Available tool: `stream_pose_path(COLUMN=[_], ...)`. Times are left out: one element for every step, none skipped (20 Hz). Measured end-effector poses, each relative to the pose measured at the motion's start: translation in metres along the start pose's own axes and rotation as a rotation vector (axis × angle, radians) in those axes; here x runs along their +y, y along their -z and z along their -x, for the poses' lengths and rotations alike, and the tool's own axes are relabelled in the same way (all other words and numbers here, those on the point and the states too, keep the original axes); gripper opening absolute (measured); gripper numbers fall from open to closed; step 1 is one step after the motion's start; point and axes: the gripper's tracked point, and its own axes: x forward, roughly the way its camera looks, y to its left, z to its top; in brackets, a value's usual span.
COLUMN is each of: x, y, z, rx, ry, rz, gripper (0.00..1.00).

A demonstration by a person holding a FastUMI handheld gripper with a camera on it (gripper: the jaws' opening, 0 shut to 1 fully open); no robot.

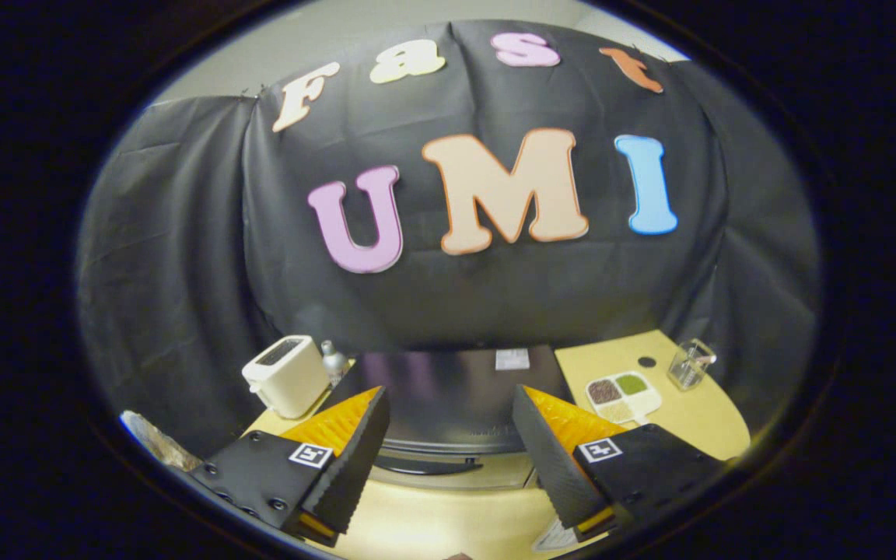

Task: Open the toaster oven, put the food inside, and close the toaster oven door.

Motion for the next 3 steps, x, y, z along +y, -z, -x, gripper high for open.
stream_pose_path(x=[-0.003,-0.005,-0.005], y=[-0.013,-0.026,-0.036], z=[0.007,0.013,0.019], rx=[-0.034,-0.066,-0.09], ry=[0.007,0.013,0.015], rz=[0.015,0.024,0.024], gripper=[0.98,0.98,0.98])
